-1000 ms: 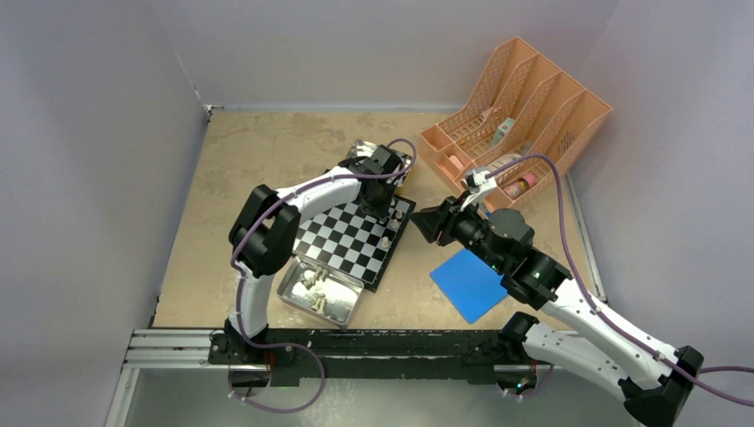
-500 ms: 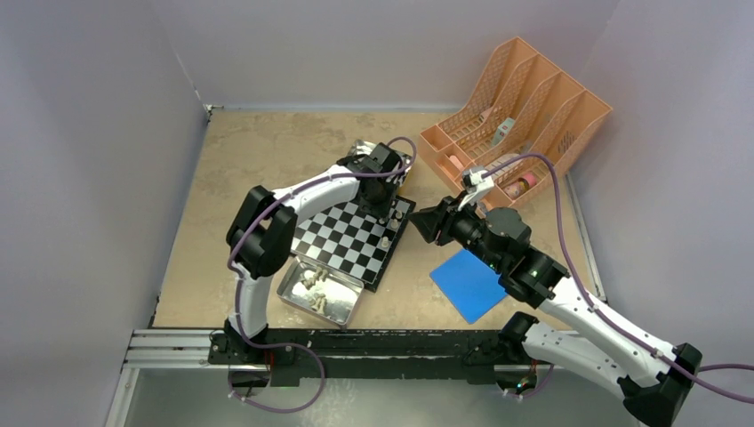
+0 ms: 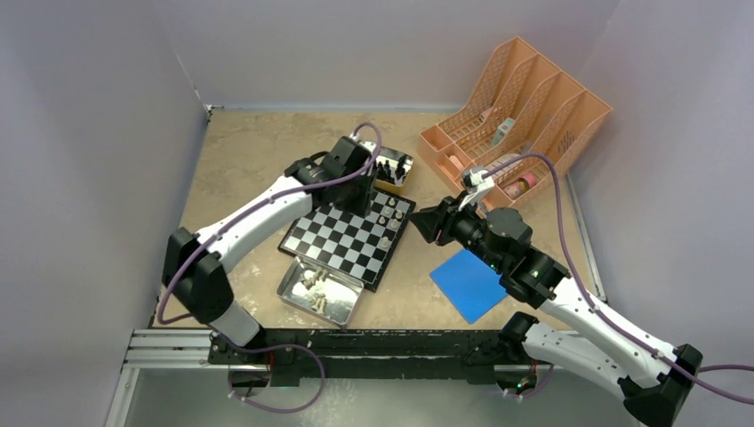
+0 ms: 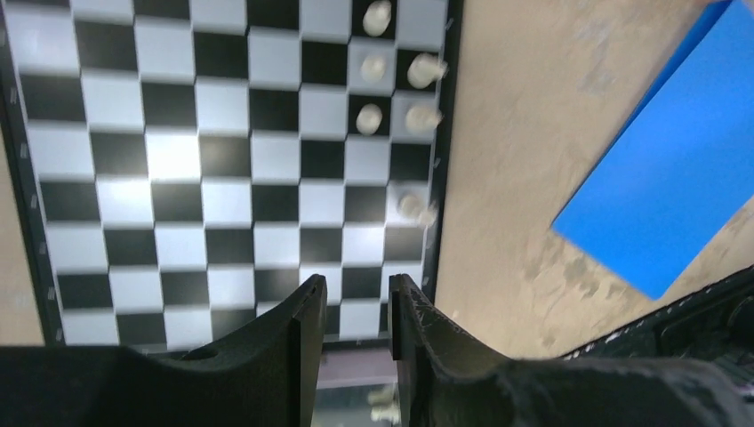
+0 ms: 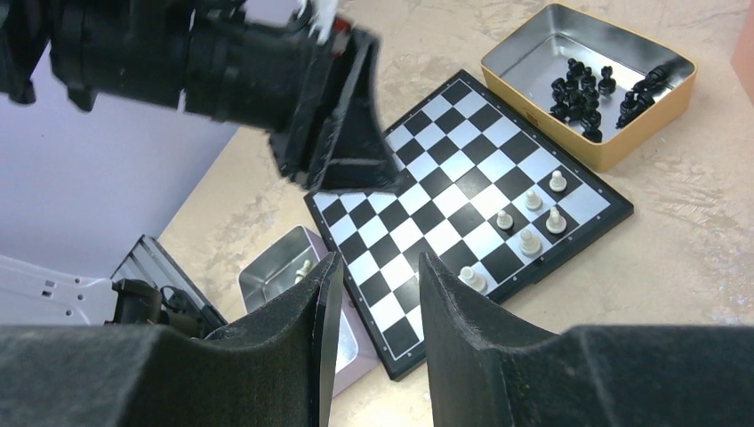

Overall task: Set up the chess pieces on the board
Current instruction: Place the chess piece on the chessboard, then pick up the chess piece from the storage box.

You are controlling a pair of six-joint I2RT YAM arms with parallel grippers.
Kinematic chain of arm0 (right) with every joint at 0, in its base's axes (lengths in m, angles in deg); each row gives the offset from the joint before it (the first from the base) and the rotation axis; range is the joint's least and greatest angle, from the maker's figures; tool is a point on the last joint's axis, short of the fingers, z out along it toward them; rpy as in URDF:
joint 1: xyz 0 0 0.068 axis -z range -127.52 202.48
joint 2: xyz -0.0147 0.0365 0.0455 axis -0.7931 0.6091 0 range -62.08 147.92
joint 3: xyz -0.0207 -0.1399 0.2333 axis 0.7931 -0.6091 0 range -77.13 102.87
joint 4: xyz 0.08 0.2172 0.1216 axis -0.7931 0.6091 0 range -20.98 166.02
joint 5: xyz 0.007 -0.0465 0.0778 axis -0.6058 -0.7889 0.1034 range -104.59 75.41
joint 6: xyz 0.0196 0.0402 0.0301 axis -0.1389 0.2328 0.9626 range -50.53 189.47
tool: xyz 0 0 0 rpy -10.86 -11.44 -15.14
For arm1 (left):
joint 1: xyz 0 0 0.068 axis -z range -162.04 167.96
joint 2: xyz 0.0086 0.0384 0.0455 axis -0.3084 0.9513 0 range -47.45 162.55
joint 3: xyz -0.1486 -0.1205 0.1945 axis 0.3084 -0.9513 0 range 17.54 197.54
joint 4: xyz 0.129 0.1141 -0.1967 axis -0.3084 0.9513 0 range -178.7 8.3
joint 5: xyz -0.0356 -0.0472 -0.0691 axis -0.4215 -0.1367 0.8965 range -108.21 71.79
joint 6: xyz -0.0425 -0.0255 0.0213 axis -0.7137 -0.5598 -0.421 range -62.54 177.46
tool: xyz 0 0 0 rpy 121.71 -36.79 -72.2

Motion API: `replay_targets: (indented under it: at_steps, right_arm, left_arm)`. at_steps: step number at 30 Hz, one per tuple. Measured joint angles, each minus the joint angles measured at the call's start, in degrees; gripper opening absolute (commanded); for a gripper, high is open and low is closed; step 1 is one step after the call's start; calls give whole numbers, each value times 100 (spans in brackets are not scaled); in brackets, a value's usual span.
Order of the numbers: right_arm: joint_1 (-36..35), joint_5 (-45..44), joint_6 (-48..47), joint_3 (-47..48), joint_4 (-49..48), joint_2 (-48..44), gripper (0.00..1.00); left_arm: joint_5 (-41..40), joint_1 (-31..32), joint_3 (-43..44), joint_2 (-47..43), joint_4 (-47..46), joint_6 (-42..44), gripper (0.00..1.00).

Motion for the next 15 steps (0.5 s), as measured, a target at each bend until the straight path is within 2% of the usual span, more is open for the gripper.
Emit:
replay_targets:
  at_steps: [10, 15]
  right_arm:
    - [2, 28, 0, 0, 2, -114, 40]
    - [0, 160, 4, -4, -76, 52, 40]
  left_arm:
    - [-63, 0, -2277, -1985, 588, -756, 32]
    - [-81, 0, -2789, -3110, 540, -1106, 43]
